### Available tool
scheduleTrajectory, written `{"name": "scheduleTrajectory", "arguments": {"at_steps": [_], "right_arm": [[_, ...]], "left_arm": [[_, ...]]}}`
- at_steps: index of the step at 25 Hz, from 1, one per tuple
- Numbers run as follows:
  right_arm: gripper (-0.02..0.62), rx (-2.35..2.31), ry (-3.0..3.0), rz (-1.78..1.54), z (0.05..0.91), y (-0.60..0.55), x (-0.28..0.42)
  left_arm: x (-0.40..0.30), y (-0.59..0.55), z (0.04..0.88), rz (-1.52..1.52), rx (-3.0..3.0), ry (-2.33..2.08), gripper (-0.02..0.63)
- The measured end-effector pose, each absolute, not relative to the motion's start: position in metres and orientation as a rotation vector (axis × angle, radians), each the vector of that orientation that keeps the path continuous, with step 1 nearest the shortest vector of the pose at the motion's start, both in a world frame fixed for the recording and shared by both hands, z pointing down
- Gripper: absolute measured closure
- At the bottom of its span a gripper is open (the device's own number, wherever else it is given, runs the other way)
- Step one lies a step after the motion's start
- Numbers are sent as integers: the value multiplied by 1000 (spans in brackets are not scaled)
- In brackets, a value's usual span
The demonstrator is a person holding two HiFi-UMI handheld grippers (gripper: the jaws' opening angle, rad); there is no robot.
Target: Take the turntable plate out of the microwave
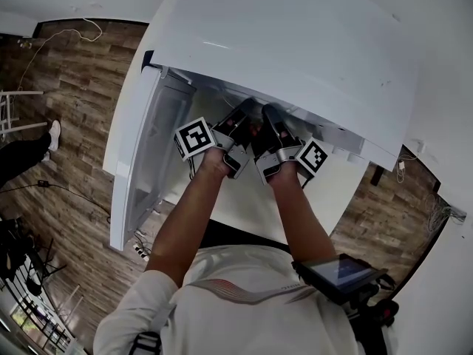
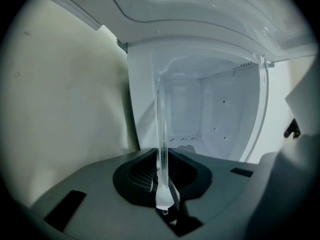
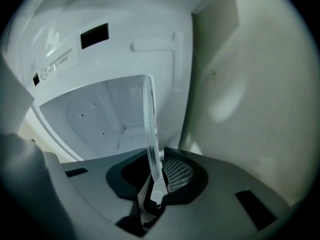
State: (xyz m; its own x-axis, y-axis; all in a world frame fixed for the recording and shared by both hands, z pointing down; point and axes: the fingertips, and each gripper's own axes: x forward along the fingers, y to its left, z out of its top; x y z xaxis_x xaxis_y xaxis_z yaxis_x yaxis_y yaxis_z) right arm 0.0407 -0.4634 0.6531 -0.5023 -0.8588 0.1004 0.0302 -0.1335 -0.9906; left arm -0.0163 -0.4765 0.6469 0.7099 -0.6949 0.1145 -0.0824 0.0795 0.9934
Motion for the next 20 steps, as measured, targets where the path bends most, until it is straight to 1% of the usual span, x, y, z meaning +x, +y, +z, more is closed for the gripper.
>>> {"name": "scheduleTrajectory", "arguments": {"at_steps": [4, 6, 8, 20], "right_arm": [[535, -977, 1498, -1706, 651, -463, 40], [556, -1005, 1547, -1681, 648, -463, 39], [560, -1003, 1559, -1653, 645, -463, 40], [560, -942, 1624, -1531, 626, -462, 41]], "left_arm": [[-15, -476, 643, -549, 1456, -655, 566], [-16, -476, 640, -582, 1455, -640, 569], [-16, -476, 635, -607, 1464, -623, 571], [-15, -473, 620, -651, 1557, -592, 568]]}}
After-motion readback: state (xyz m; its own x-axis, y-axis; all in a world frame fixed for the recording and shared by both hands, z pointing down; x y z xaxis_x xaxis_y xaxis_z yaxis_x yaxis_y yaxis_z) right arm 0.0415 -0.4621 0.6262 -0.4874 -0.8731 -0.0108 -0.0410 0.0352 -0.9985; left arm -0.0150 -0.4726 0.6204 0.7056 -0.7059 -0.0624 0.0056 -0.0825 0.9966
